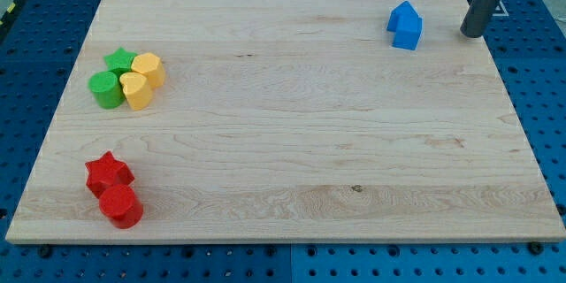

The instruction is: Push the blue cube diagonally bottom left to the blue triangle

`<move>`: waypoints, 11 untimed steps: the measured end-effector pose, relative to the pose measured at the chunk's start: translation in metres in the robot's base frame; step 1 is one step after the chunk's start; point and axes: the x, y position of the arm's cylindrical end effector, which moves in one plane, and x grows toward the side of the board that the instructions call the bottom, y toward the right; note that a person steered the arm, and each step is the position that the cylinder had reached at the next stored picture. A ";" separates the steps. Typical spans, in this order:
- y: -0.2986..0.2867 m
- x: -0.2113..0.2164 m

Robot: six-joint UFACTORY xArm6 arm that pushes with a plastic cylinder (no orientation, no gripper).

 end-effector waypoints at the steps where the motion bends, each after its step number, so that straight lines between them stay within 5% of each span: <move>1: -0.010 0.000; 8: -0.155 0.004; 11: -0.164 0.004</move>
